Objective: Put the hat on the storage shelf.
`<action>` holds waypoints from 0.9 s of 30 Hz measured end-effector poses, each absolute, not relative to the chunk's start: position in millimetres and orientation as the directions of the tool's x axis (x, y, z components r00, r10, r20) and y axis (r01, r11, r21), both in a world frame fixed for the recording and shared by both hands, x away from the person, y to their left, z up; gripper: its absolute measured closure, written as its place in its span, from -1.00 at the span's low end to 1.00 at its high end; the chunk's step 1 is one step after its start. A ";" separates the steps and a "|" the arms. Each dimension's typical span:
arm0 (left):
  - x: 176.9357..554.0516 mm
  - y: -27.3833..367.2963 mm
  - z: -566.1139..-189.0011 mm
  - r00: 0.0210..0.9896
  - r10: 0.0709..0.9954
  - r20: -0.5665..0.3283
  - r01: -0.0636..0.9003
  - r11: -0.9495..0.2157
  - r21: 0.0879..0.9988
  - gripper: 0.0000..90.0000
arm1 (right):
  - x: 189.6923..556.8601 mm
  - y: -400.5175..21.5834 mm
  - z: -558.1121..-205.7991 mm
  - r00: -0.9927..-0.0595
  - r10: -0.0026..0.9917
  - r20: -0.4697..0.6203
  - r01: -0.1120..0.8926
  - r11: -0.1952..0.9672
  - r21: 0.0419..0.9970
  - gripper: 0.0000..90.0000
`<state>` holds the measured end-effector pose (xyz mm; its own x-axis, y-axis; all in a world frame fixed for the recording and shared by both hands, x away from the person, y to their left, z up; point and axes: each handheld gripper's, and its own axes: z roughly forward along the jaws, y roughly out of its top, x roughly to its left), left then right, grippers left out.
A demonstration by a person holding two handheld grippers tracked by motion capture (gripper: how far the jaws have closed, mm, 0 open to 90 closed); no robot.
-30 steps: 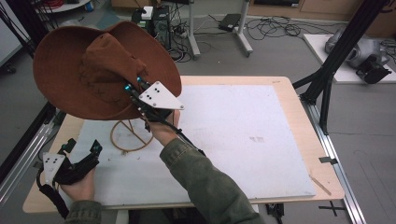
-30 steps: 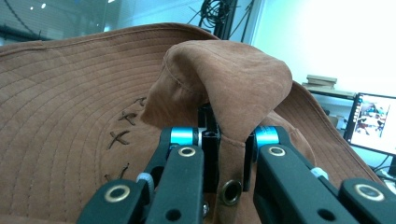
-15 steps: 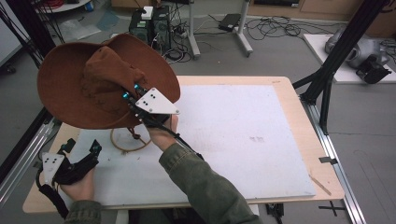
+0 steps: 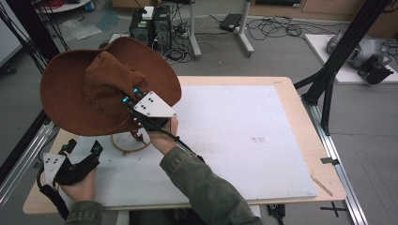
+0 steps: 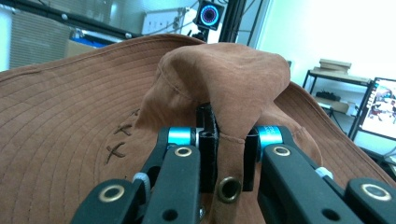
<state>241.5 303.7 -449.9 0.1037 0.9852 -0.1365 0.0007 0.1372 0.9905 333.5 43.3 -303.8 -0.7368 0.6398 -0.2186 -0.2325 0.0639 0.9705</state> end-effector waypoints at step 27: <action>241.1 303.7 -449.7 0.104 0.985 -0.137 -0.001 0.138 0.990 -0.67 | 332.3 45.6 -305.7 -0.755 0.629 -0.184 -0.149 0.109 0.983 0.70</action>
<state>241.1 303.7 -449.7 0.1043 0.9850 -0.1372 -0.0012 0.1380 0.9904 332.3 45.6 -305.7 -0.7555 0.6288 -0.1841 -0.1486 0.1092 0.9828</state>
